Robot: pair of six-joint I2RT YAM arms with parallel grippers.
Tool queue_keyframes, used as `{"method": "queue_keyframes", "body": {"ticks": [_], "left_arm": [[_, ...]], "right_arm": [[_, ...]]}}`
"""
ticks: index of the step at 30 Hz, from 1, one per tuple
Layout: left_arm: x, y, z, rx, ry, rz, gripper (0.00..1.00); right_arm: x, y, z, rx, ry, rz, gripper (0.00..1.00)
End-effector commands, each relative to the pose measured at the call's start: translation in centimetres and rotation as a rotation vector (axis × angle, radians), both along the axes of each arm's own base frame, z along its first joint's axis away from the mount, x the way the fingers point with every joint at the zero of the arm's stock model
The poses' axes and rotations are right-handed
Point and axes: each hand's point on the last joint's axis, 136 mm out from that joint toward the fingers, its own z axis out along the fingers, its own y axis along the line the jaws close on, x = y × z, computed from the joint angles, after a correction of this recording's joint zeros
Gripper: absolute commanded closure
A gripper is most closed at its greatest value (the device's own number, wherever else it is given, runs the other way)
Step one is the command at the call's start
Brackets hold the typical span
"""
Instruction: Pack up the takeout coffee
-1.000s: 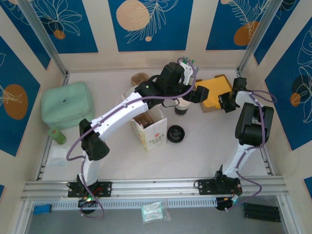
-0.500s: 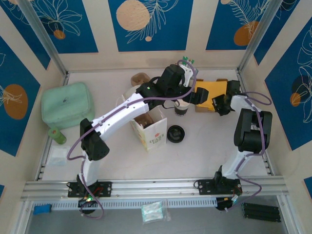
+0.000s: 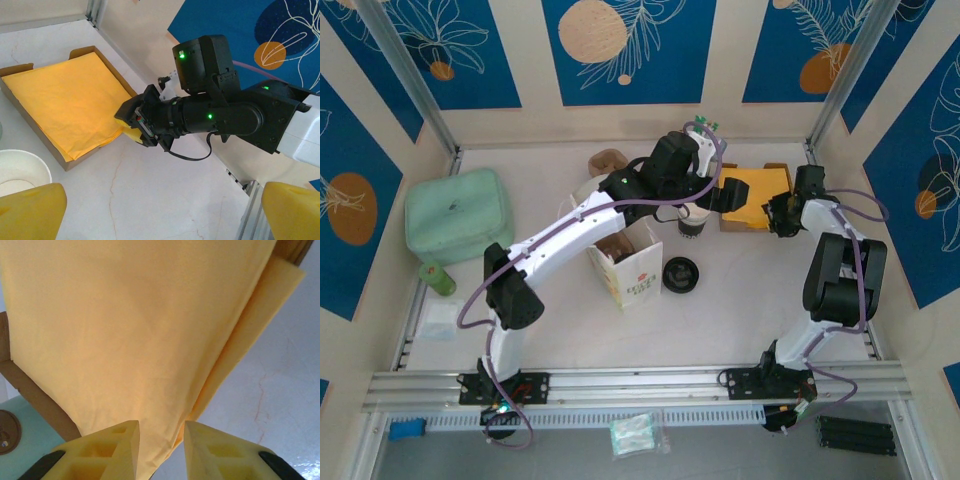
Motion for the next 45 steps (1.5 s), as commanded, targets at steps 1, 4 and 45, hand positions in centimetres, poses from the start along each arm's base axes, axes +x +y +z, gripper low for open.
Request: {"method": "queue_keyframes", "body": {"ticks": [1,4,45], "left_arm": [[-0.2,0.6,2.5,-0.053,-0.024,-0.008,0.01],[-0.2,0.6,2.5,-0.053,-0.022,-0.006,0.01],[0.1,0.2,2.5,-0.047,-0.019,-0.008,0.01]], "right_arm": [[-0.8,0.3,0.2,0.019,0.001,0.011,0.70],[-1.1,0.0,-0.2,0.020,0.009,0.001,0.69],[1.4,1.5,0.5,0.111,-0.065,0.035,0.48]]}}
